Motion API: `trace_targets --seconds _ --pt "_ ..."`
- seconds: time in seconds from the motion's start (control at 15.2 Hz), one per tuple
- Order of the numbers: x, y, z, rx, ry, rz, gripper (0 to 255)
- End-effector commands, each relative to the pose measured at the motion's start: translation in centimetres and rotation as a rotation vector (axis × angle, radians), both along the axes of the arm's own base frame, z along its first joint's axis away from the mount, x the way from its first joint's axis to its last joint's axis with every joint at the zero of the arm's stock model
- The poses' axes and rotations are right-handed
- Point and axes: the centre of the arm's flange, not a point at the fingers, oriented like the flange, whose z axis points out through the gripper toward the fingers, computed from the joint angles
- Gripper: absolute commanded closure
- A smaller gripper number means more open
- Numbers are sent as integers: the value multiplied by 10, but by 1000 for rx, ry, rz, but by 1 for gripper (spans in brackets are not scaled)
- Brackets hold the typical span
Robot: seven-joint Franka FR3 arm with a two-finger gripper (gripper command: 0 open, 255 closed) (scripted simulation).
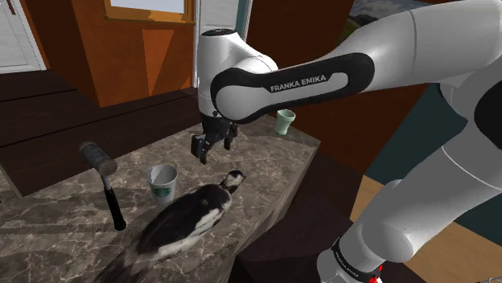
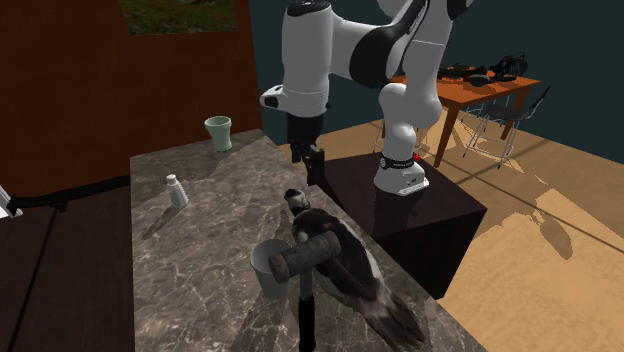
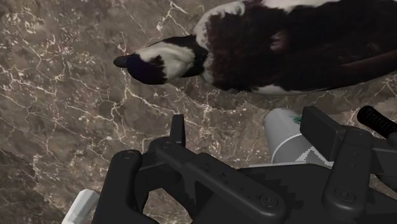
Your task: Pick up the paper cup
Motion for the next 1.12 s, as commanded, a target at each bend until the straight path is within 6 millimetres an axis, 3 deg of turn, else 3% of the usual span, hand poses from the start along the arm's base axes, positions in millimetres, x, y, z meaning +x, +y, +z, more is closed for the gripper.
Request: trace_targets --seconds 0.0,0.92,1.06 --pt "11 21 -16 -3 -4 0 0" --pt "95 163 -101 -34 -30 11 0" --pt "98 169 -110 -35 -31 12 0"
